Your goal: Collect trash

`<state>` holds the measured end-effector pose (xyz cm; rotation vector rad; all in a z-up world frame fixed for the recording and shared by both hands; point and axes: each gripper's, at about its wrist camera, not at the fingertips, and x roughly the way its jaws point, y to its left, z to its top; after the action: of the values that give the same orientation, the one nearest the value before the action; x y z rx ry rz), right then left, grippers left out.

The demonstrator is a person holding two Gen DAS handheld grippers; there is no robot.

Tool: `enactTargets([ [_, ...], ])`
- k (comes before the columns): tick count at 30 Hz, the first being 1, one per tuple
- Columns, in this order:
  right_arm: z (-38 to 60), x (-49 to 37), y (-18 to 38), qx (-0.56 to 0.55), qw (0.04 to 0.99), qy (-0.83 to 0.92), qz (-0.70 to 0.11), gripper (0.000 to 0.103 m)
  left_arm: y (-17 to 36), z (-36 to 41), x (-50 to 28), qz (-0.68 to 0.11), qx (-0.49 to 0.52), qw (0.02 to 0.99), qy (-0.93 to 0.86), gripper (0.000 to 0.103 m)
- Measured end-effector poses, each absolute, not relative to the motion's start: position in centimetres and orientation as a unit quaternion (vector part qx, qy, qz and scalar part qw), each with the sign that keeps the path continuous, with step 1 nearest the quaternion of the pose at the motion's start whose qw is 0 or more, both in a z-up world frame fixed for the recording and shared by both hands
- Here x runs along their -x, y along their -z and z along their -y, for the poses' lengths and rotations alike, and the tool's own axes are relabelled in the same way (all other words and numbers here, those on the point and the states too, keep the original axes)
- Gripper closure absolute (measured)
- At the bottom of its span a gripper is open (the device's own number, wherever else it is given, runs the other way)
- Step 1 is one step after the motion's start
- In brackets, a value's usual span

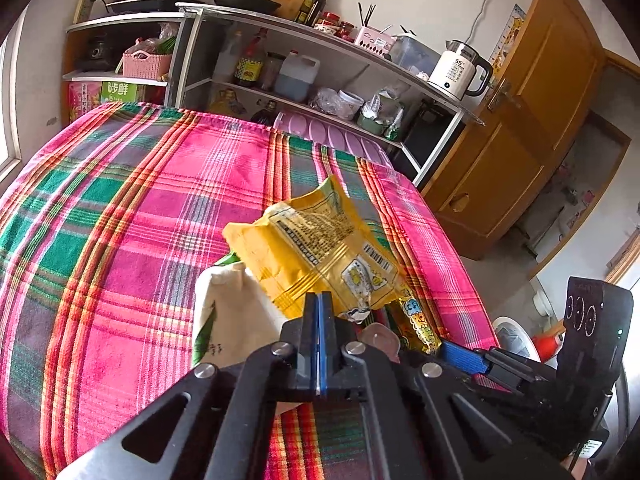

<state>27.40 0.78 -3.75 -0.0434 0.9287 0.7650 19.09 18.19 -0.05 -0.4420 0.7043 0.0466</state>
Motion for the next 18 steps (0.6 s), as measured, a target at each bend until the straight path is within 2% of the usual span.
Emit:
enactTargets([
  [4,0.2,-26.8,3.4,0.016,0.825,-0.359,-0.436,0.067,-1.3,-17.8,-18.5,-0.326,0.191,0.926,-0.005,0.103],
  [6,0.7,-26.7,3.2,0.013,0.826,-0.359,-0.435,0.067,-2.0,-18.2,-18.5,-0.319,0.176,0.931,-0.009,0.1],
  [7,0.8,-26.7,3.2,0.012,0.826,-0.359,-0.435,0.067,-2.3,-18.4,-18.8,-0.32,0.164,0.933,-0.013,0.085],
  [8,0.9,-26.6,3.1,0.011,0.826,-0.359,-0.434,0.067,-2.4,-18.5,-19.1,-0.322,0.151,0.934,-0.018,0.052],
  [9,1.1,-26.6,3.0,0.011,0.826,-0.359,-0.434,0.067,-2.5,-18.7,-19.4,-0.323,0.14,0.936,-0.025,0.029],
  [14,1.5,-26.6,2.8,0.007,0.827,-0.359,-0.433,0.067,-2.2,-19.4,-21.4,-0.331,0.085,0.94,-0.012,0.026],
  [18,1.5,-26.8,3.1,0.006,0.826,-0.357,-0.437,0.067,-0.7,-19.9,-24.1,-0.37,0.073,0.926,0.002,0.026],
])
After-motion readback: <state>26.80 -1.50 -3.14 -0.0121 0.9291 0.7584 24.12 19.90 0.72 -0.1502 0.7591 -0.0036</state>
